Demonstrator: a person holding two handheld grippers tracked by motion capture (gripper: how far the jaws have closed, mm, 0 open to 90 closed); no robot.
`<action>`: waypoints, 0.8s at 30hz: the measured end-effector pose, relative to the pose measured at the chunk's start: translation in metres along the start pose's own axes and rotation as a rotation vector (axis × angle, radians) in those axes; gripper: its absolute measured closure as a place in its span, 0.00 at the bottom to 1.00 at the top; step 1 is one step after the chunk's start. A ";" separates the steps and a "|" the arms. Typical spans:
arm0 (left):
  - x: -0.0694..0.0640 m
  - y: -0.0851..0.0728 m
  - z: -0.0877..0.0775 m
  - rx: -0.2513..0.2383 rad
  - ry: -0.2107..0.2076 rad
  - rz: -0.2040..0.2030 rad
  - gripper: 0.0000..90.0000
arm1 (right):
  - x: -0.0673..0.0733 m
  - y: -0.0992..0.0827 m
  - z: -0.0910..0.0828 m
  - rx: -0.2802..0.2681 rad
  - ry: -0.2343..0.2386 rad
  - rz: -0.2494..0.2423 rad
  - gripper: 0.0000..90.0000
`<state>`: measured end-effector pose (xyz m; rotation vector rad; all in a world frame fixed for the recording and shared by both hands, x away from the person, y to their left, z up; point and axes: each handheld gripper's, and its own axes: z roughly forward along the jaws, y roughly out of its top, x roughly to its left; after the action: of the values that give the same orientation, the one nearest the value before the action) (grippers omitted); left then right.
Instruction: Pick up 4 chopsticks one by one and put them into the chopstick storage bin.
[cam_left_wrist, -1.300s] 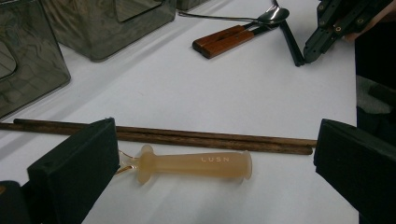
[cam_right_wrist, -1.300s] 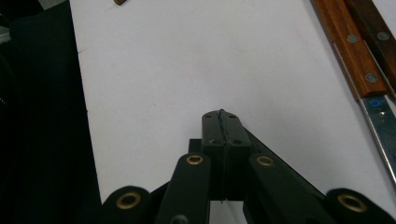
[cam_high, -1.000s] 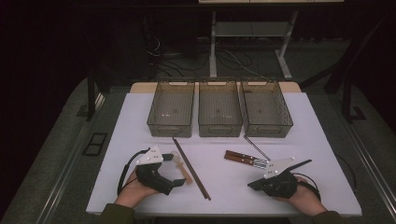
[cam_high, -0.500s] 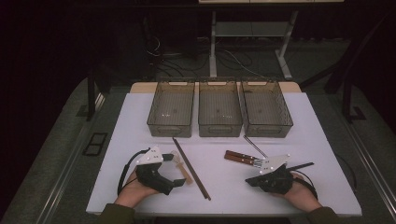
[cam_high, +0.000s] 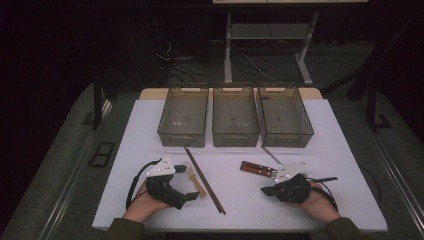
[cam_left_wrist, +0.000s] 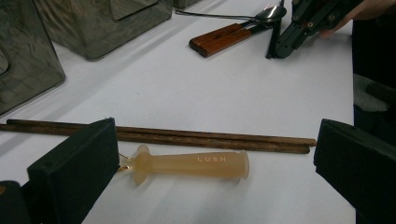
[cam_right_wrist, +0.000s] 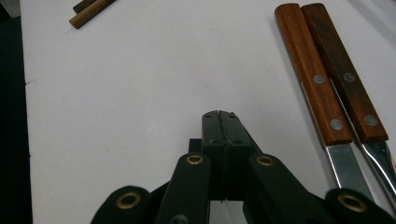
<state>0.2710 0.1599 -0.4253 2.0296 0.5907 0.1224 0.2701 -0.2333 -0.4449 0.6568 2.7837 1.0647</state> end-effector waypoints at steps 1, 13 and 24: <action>0.000 0.000 0.000 0.000 0.000 0.000 0.00 | -0.001 0.001 0.001 -0.002 -0.004 0.002 1.00; 0.000 0.000 0.000 -0.004 -0.003 -0.005 0.00 | -0.009 0.007 0.005 -0.001 -0.022 0.009 1.00; 0.000 0.000 0.000 -0.004 -0.005 -0.004 0.00 | -0.017 0.013 0.008 -0.001 -0.042 0.026 1.00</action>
<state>0.2709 0.1598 -0.4250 2.0243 0.5907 0.1165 0.2916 -0.2267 -0.4438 0.7090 2.7465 1.0445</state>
